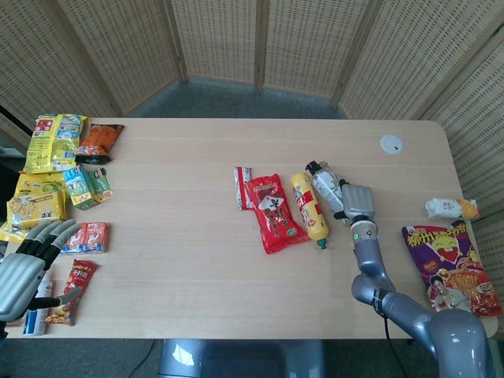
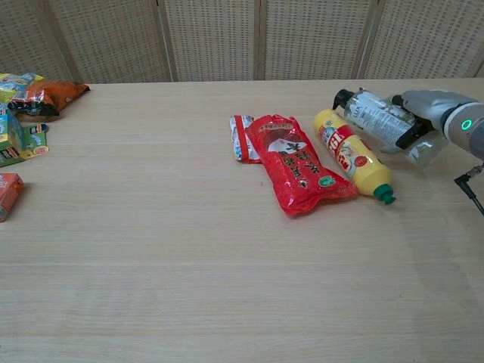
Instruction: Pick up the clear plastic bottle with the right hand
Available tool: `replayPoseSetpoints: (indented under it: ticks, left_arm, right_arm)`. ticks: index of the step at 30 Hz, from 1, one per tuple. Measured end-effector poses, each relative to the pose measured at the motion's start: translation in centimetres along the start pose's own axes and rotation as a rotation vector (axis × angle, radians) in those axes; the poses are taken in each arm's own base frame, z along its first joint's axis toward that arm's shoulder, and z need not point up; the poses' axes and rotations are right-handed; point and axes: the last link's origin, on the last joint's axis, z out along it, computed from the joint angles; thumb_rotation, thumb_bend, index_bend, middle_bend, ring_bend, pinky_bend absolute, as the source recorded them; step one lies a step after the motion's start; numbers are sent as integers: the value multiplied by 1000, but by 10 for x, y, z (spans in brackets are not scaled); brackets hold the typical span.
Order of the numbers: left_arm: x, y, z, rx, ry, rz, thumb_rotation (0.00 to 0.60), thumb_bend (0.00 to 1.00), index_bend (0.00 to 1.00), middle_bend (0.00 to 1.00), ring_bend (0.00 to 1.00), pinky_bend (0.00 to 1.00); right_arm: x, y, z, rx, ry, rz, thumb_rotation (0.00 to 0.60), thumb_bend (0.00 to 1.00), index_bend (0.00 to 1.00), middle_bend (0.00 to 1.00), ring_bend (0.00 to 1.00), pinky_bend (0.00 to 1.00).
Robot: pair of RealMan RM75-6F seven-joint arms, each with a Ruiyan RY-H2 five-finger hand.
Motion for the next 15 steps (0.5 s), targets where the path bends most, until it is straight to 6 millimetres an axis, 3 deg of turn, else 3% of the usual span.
replayPoseSetpoints:
  ticks: [8, 15]
  left_arm:
    - [-1, 2, 1, -10, -3, 2, 576, 210, 0, 0, 0, 0]
    - [-4, 3, 0, -15, -11, -4, 578, 210, 0, 0, 0, 0]
  right_arm:
    - [36, -12, -14, 57, 69, 16, 600, 509, 355, 735, 1000, 1000]
    - [80, -28, -35, 109, 129, 30, 600, 515, 366, 751, 1000, 1000]
